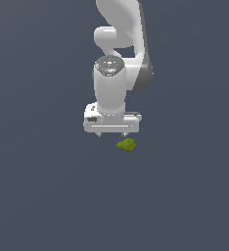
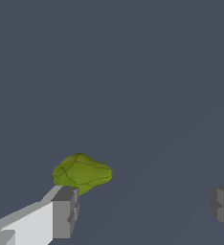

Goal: Pick up the object and move it to a goal position.

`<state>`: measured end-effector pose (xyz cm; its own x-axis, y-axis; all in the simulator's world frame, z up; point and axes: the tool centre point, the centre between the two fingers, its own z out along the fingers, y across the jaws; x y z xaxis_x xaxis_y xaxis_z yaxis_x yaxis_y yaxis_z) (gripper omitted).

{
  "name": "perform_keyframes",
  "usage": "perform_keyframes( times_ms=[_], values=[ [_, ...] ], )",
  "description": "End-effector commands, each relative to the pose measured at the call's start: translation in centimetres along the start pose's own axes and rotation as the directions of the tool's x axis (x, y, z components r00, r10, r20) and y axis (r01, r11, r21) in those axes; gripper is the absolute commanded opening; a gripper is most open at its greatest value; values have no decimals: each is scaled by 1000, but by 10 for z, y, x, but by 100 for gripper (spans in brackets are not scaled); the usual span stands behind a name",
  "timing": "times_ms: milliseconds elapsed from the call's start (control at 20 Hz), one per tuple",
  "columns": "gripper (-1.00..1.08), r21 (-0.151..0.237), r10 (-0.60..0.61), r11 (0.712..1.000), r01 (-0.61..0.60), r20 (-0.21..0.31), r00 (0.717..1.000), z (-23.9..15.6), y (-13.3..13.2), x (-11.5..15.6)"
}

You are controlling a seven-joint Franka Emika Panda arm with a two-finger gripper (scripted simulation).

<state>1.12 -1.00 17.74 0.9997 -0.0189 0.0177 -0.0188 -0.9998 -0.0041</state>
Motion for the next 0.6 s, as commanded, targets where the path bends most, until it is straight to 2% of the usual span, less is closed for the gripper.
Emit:
perform_keyframes(
  times_ms=[0,550],
  values=[
    [100,0,0,1000,0,0,1000,0,0,0],
    [100,16,2,1000,-2,12,1000,10,10,-5]
  ],
)
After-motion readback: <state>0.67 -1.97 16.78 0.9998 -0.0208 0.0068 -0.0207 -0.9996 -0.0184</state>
